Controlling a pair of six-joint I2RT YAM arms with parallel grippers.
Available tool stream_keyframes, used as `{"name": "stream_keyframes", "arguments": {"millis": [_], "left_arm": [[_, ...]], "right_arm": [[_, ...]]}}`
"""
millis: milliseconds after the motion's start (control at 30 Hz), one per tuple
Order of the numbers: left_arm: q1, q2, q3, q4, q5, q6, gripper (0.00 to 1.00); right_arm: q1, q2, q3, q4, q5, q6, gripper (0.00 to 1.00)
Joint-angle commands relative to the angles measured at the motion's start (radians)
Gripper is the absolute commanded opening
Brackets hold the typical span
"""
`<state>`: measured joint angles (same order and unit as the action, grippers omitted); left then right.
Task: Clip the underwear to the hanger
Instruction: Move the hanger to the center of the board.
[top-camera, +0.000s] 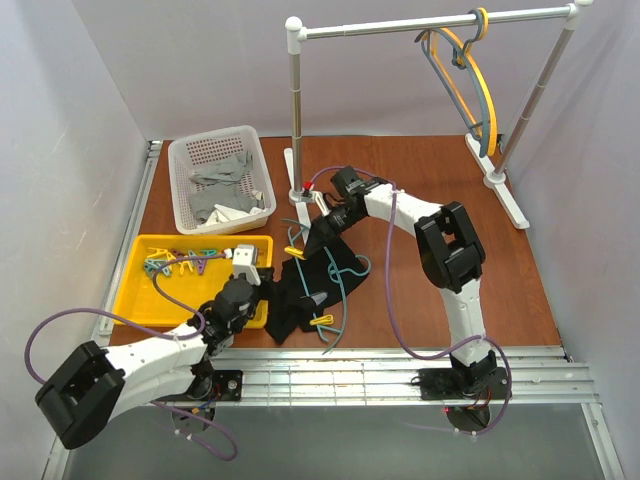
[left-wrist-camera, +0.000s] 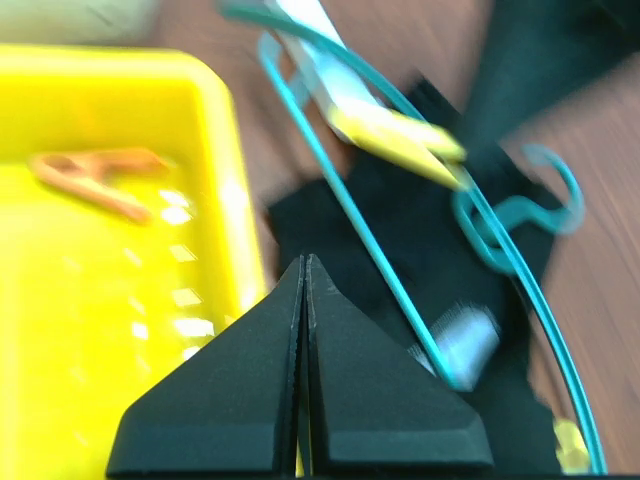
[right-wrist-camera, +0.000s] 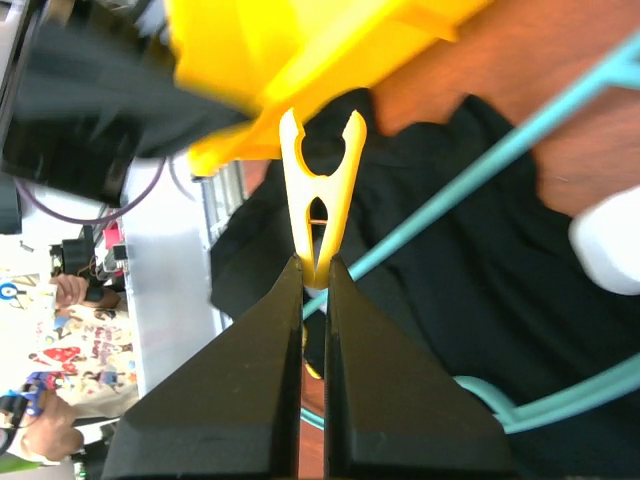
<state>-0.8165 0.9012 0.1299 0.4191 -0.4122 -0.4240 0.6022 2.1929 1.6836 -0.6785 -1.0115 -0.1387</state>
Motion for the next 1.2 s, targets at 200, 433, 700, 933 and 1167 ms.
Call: {"name": "stream_keyframes", "arguments": {"millis": [200,433,700,933,1167], "left_arm": [[0.163,0.184,0.112,0.262,0.082,0.093,0.00],[0.185,0.404,0.266,0.290,0.197,0.108,0.00],[0.188,0.590,0.476,0.106,0.178,0.159,0.00],[0.172,0.679,0.540,0.063,0.306,0.185,0.00],[0.108,0.742,0.508,0.126,0.351,0.166,0.00]], "right_arm": [[-0.004,-0.130,-0.142,0.131,-0.016,0.004,0.01],[-0.024,-0.228,-0.323,0.255,0.103,0.065,0.01],[-0.102,-0.282,-0.433,0.332,0.200,0.108,0.01],[-0.117,-0.281,-0.479,0.431,0.312,0.181,0.01],[-0.261,-0.484,-0.619,0.582,0.450,0.275,0.01]]}}
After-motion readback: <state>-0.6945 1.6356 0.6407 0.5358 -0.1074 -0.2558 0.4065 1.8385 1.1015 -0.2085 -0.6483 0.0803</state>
